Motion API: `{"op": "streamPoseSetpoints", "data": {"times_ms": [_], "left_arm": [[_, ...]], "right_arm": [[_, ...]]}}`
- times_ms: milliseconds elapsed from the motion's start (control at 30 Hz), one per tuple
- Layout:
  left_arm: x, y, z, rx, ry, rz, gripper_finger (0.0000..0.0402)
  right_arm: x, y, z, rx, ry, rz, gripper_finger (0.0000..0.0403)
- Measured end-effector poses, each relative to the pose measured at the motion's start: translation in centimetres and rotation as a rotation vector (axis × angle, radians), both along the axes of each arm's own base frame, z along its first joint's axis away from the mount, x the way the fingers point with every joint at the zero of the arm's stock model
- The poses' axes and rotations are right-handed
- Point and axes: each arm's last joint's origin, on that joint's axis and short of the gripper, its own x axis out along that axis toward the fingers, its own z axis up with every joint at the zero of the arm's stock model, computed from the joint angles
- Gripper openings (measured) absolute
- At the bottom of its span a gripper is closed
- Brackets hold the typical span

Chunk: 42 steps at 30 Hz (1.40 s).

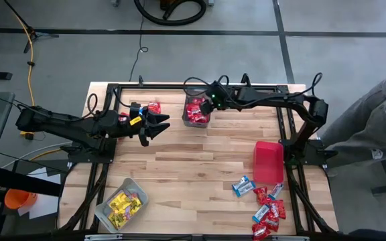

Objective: Sort candy
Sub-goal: Put the red candy pack into the black bin

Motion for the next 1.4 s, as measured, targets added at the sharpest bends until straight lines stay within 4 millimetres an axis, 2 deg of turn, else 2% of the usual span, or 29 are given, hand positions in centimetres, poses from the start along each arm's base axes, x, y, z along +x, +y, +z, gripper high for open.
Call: {"op": "streamPoseSetpoints", "data": {"times_ms": [333,433,600,733,967,1100,1233,1400], "left_arm": [[0.0,0.0,0.0,0.0,0.004,0.002,0.0234],[0.0,0.0,-0.1,0.001,0.008,0.003,0.0234],[0.0,0.0,-0.2,0.001,0.023,0.016,0.0234],[0.0,0.1,-0.2,0.001,0.026,0.023,0.0234],[0.0,0.1,-0.2,0.001,0.026,0.024,0.0234],[0.0,0.1,-0.3,0.001,0.033,0.034,0.0234],[0.0,0.2,-0.7,-0.006,0.069,0.062,0.0234],[0.0,0.2,-0.9,-0.011,0.097,0.069,0.0234]], "right_arm": [[1.1,0.8,-2.7,0.026,0.077,-0.026,0.0271],[1.0,1.1,-2.8,0.001,0.12,-0.004,0.0271],[-0.3,1.6,-2.6,-0.038,0.259,-0.01,0.0271],[-0.7,1.6,-2.2,-0.054,0.285,-0.022,0.0271],[-1.4,1.8,0.0,-0.105,0.223,-0.01,0.0271],[-2.2,2.2,2.1,-0.137,0.177,0.028,0.0271],[-3.8,3.9,5.1,-0.188,0.138,0.114,0.0271],[-6.7,7.1,9.5,-0.249,0.019,0.207,0.0271]]}}
